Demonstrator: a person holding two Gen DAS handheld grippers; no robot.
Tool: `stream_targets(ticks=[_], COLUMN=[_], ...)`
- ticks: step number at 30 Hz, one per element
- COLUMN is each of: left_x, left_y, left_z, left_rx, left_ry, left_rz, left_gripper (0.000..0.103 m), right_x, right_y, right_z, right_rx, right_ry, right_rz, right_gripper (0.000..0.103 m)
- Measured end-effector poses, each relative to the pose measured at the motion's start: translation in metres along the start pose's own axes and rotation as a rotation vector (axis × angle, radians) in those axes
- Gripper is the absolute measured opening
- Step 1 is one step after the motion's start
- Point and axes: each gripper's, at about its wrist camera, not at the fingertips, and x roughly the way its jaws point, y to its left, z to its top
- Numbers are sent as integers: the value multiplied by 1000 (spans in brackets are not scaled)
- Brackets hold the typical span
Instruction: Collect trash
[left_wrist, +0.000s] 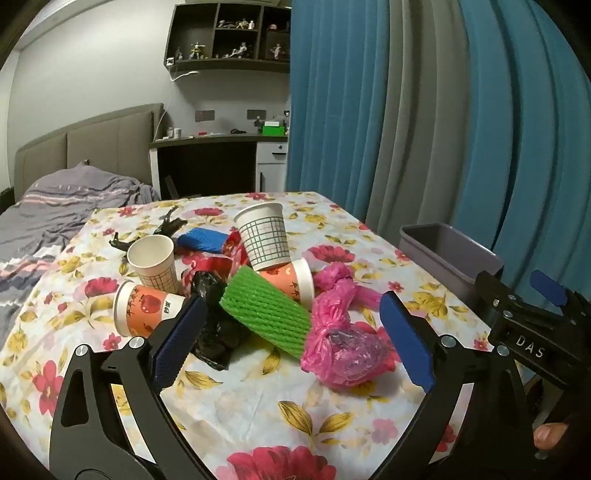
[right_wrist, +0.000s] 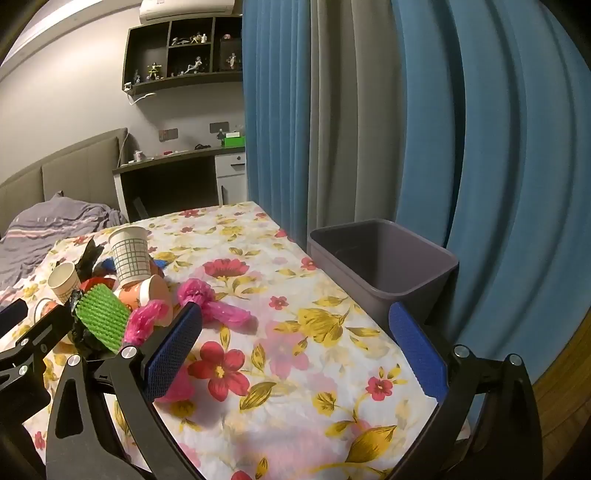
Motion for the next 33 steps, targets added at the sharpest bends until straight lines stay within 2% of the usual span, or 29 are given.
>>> stream_targets(ticks=[33], left_x=[6], left_y=[-3], left_z=[0], left_rx=[6], left_ry=[5], left_rz=[2], left_gripper=[94], right_x=[0], right_y=[-3], right_z=[3], right_rx=[9], right_ry=[-18], right_rz=[9], right_gripper=[98])
